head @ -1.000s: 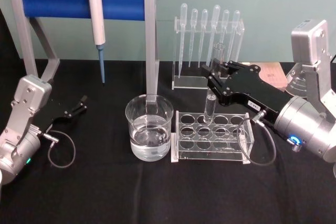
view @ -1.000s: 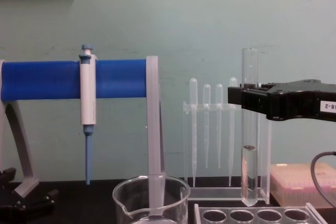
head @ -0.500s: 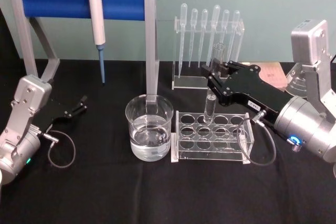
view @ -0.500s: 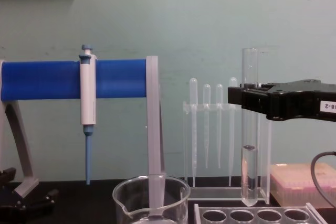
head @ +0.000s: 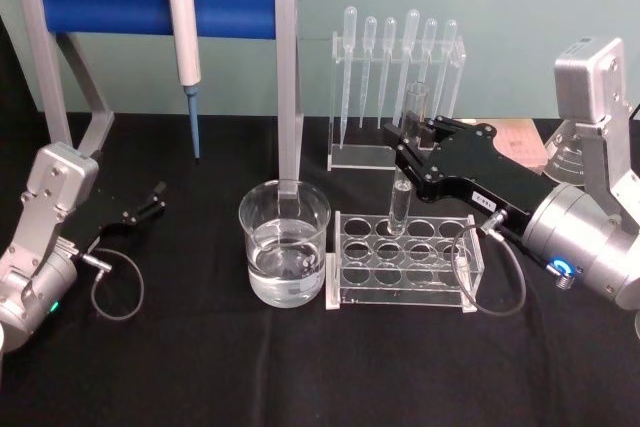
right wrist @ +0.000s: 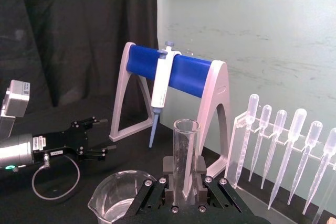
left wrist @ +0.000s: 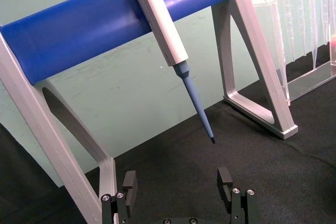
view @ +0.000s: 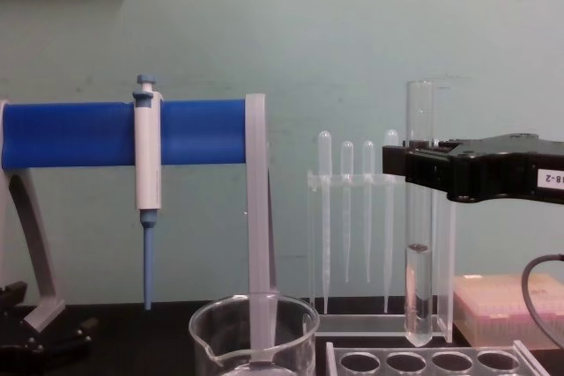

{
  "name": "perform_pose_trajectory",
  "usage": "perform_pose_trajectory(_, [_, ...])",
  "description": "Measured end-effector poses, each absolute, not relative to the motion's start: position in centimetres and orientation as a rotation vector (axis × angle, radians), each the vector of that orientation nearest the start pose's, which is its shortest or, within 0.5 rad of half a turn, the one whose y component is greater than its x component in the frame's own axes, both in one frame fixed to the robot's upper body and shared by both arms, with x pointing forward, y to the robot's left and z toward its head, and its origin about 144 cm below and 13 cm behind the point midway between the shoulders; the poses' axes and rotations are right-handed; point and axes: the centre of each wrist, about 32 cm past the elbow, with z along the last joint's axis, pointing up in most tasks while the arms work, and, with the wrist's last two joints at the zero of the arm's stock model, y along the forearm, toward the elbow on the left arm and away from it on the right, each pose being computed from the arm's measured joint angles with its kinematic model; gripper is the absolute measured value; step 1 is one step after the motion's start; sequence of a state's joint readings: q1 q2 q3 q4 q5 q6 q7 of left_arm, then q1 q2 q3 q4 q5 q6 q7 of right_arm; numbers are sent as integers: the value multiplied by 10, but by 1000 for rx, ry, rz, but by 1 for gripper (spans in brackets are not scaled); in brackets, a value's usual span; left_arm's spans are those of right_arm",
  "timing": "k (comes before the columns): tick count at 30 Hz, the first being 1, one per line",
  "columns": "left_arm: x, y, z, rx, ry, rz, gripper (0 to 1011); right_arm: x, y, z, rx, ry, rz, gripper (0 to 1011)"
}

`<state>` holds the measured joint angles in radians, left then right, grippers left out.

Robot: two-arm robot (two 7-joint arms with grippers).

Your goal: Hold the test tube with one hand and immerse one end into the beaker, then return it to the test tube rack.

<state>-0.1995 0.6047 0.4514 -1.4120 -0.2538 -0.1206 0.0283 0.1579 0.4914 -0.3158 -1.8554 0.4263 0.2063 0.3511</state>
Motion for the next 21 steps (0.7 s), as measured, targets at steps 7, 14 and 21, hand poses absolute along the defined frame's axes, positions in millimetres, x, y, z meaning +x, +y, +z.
perform_pose_trajectory(7, [489,310,1140,304,-285,1248,1000,467,-239,1259,-39,-110,-822,226])
perform_pose_trajectory(14, [489,310,1140,304,-285,1248,1000,467,-239,1259,-39,-110,-823,225])
perform_pose_trajectory(21, [489,310,1140,304,-285,1248,1000,467,-239,1259,-39,-110,-822,225])
